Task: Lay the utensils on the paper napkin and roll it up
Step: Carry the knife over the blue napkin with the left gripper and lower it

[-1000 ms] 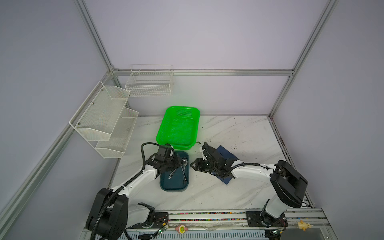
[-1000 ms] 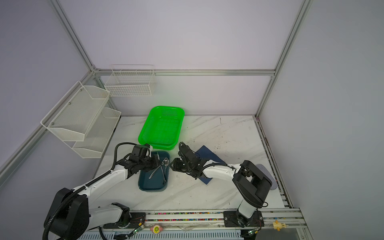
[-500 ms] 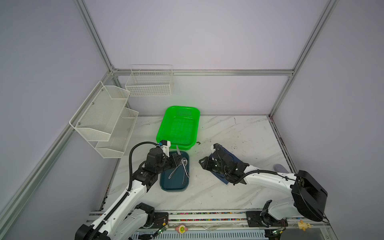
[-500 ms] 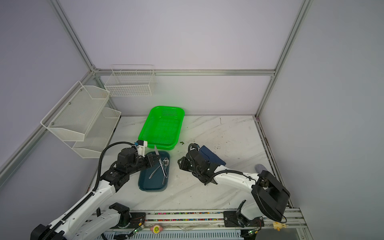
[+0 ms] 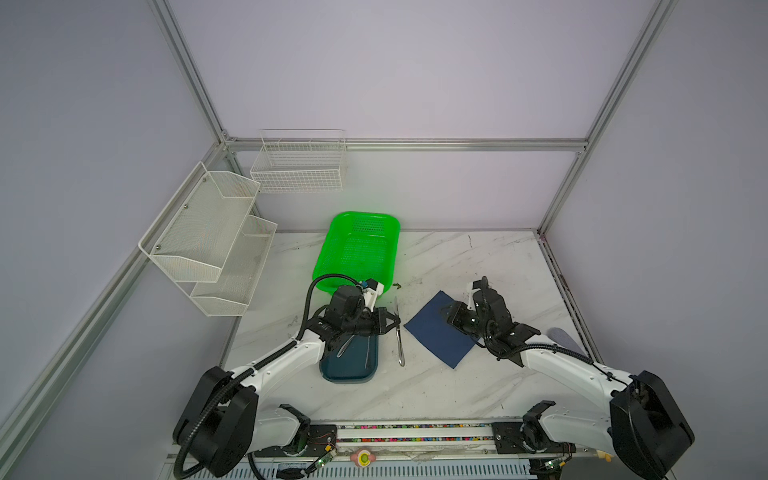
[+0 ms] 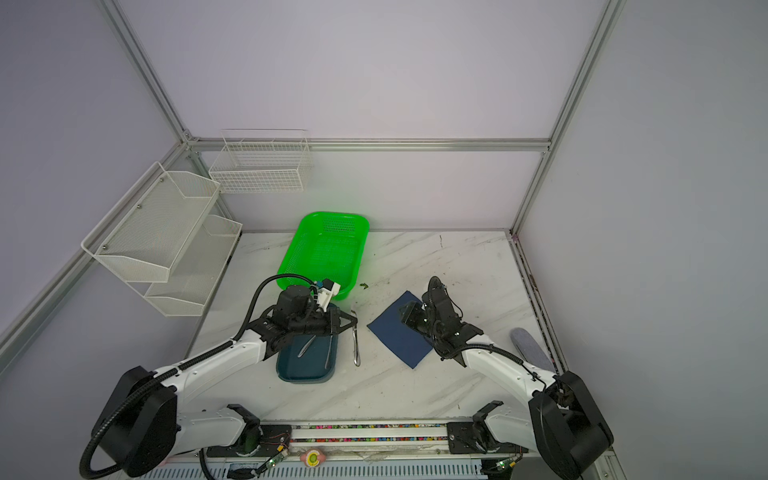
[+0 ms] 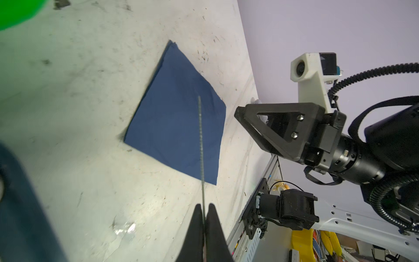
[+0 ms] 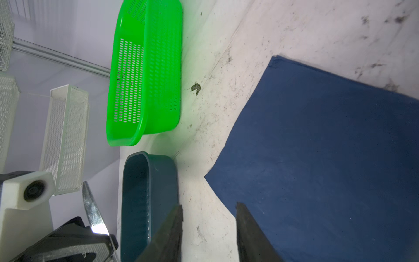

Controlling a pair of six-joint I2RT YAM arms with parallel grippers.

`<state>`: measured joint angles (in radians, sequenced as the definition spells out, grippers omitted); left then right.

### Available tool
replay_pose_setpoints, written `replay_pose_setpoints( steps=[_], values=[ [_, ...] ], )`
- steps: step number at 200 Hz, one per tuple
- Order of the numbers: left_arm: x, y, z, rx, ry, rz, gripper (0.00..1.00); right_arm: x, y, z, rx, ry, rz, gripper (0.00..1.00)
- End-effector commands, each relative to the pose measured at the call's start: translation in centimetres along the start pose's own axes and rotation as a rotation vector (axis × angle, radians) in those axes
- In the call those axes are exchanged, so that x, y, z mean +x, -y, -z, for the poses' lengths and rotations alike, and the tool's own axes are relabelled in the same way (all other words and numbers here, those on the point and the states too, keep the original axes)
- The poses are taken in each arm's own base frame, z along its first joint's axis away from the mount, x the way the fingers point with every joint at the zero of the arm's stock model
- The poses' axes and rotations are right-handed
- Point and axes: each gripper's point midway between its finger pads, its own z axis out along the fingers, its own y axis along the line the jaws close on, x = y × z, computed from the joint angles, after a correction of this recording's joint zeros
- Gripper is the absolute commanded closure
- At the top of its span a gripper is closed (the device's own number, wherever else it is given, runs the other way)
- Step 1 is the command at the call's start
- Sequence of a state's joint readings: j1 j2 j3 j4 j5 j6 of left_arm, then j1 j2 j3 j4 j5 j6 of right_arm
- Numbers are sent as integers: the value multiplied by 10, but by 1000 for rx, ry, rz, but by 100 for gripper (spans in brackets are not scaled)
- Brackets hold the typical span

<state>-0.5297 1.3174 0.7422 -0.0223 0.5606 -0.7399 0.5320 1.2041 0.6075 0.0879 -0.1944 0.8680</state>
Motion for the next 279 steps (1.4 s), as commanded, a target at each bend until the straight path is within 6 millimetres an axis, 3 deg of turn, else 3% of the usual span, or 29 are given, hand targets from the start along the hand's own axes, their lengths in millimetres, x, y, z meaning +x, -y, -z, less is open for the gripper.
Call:
replay_pose_setpoints(
  steps=[1,59,123,159,206,279],
  values=[
    [-46,65,-10,142,79,-137,100,-2,10,7,-21,-33,3,59],
    [-62,51,-94,89,2,4,100,-18,58,10,40,-50,-42,59],
    [-74,47,-152,86,-40,61,100,-30,112,2,256,-72,-19,60],
    [-76,41,-175,67,-64,106,100,-34,103,2,220,-87,18,61],
    [-66,35,-200,46,-117,133,100,-38,114,7,281,-66,19,61],
    [-56,22,-222,16,-145,182,100,-29,113,7,256,-99,33,61]
  ],
)
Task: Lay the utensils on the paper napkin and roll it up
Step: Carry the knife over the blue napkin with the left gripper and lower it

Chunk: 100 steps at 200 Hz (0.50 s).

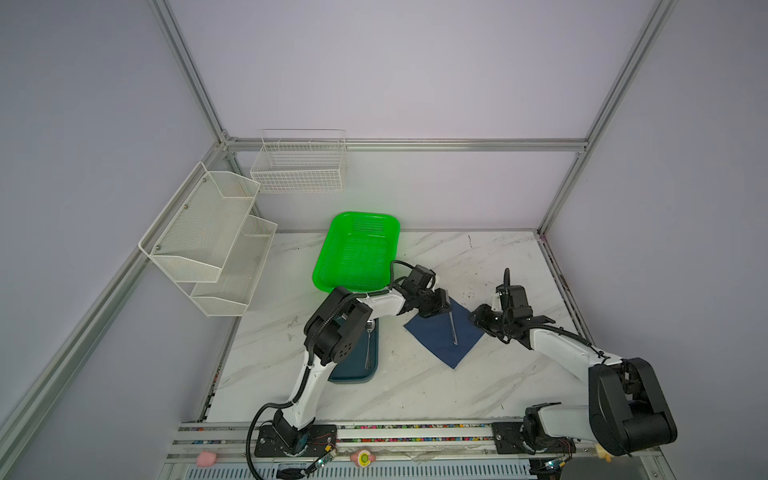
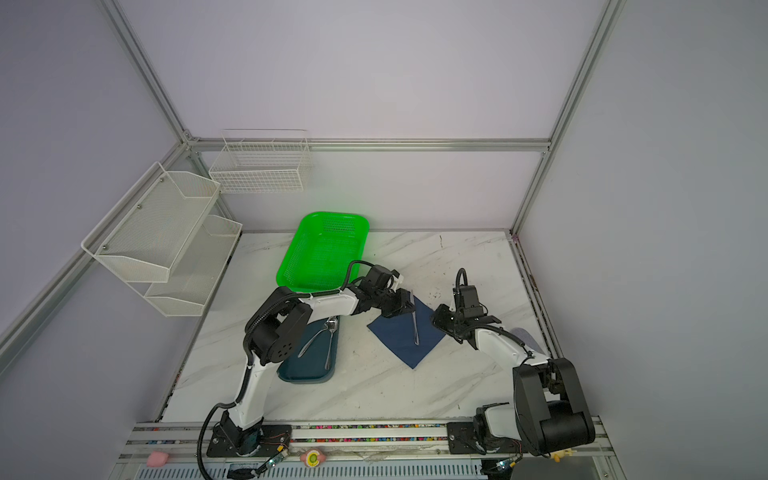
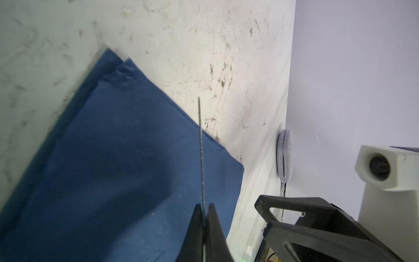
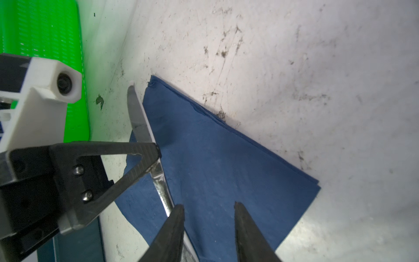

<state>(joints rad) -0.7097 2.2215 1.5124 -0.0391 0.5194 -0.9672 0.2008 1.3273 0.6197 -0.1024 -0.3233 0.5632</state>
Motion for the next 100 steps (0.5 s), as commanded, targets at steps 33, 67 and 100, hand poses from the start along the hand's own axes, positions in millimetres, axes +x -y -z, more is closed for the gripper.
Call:
replay_pose_setpoints(
  steps=[33,67,100],
  values=[
    [-24,39,4,77,57,-32,100,7,-3,-2,-27,-47,33,61],
    [-23,36,-1,74,45,-26,100,10,-7,-6,-56,-77,38,61],
    [-25,29,-2,48,52,-36,100,19,-9,-9,-73,-130,45,60]
  ],
)
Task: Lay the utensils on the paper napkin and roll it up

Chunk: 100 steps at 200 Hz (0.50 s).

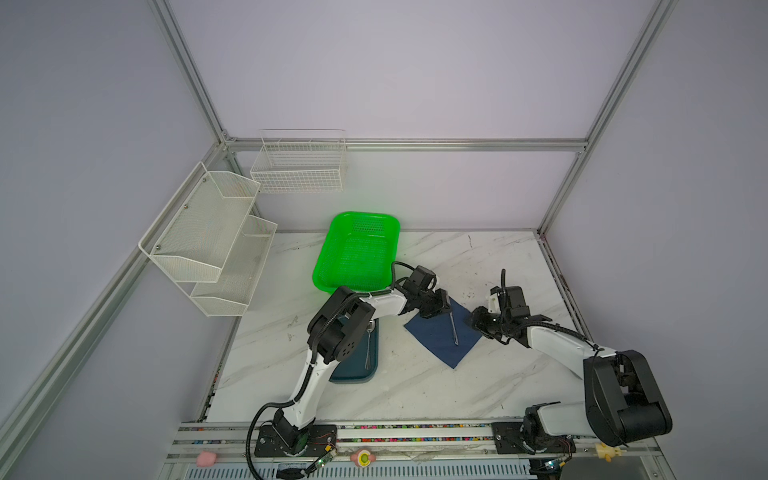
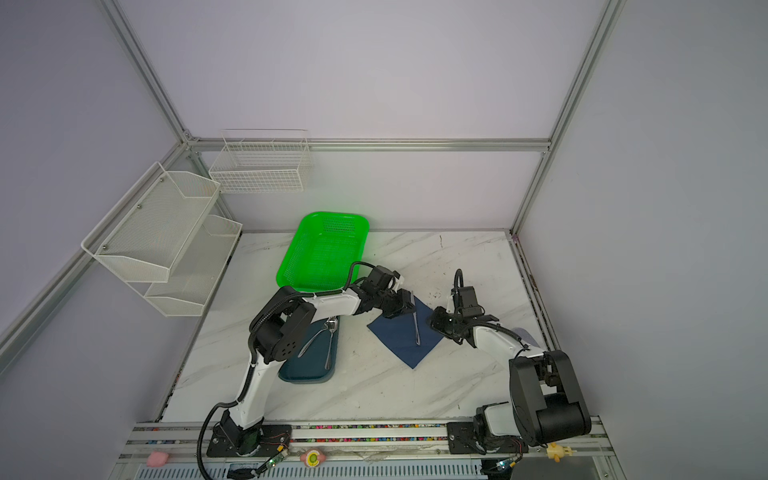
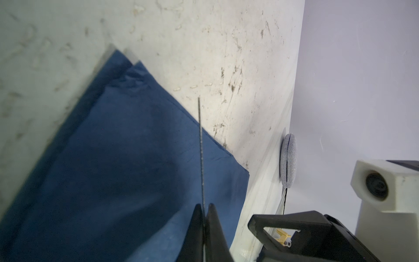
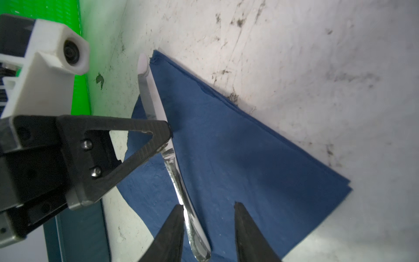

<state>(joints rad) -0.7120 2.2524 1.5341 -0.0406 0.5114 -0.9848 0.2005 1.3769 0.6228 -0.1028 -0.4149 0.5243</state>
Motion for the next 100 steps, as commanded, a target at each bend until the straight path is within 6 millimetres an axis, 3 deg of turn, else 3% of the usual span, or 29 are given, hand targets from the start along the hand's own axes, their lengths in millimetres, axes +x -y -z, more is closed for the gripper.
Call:
replay_pose_setpoints(
  steps=[1,100],
  values=[
    [-23,35,6,58,51,-56,100,3,-6,0,-27,-40,21,60],
    [-25,29,1,25,30,-69,100,6,-9,1,-45,-60,24,60]
  ],
)
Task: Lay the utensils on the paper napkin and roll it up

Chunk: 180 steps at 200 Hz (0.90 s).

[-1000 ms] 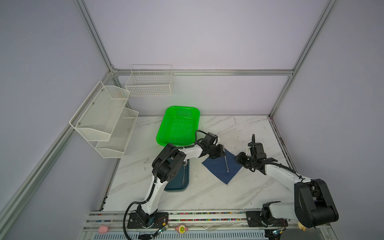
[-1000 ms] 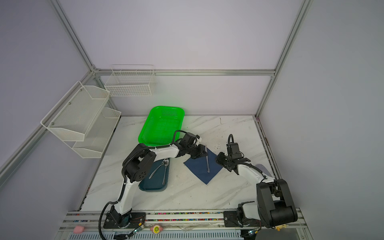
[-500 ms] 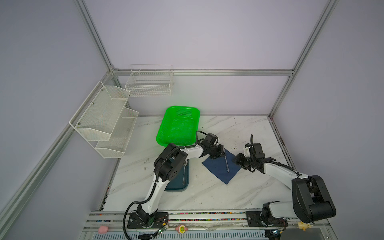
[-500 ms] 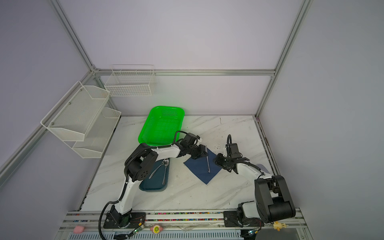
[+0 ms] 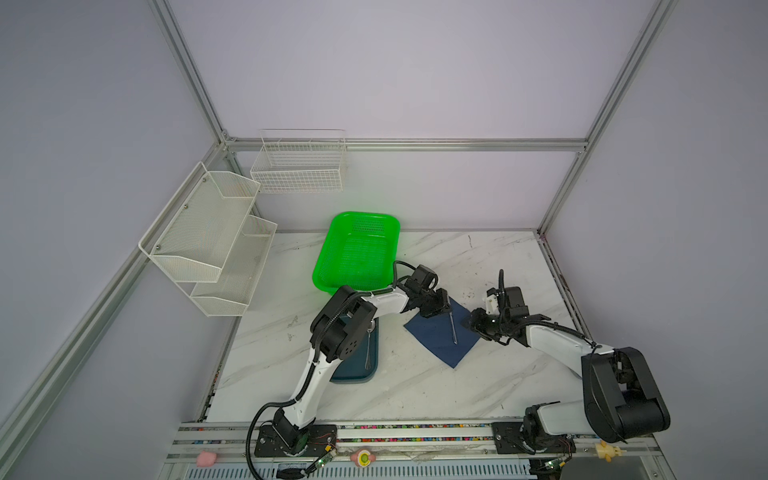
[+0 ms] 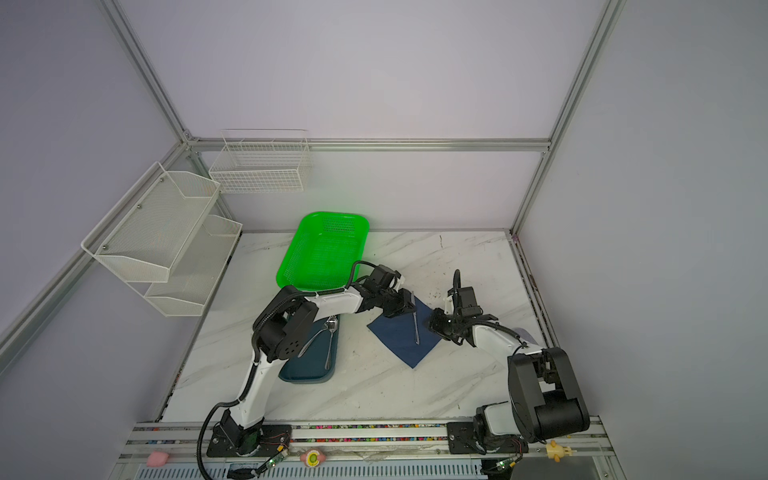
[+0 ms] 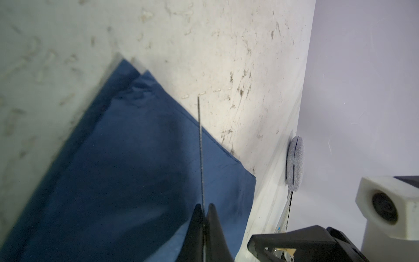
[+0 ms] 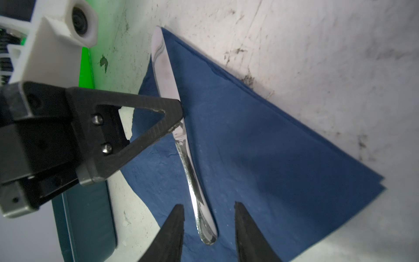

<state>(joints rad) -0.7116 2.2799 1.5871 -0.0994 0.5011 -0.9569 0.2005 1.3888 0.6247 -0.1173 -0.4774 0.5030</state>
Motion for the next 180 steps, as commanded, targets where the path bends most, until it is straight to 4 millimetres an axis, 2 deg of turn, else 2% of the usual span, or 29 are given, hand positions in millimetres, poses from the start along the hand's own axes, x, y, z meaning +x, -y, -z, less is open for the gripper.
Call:
replay_pose_setpoints(
  steps=[1,39,130,146,180],
  values=[
    [-22,31,6,51,39,-56,100,-4,-4,3,-7,-6,12,60],
    [-21,16,1,4,33,-26,97,-2,-2,3,-4,-2,8,60],
    [-26,3,4,-48,73,16,93,-2,-2,3,-1,-2,11,60],
    [-26,1,3,-56,80,33,86,-1,-1,3,0,-6,10,60],
    [-25,-2,3,-59,81,41,85,-1,-1,2,-1,-9,8,60]
  ],
)
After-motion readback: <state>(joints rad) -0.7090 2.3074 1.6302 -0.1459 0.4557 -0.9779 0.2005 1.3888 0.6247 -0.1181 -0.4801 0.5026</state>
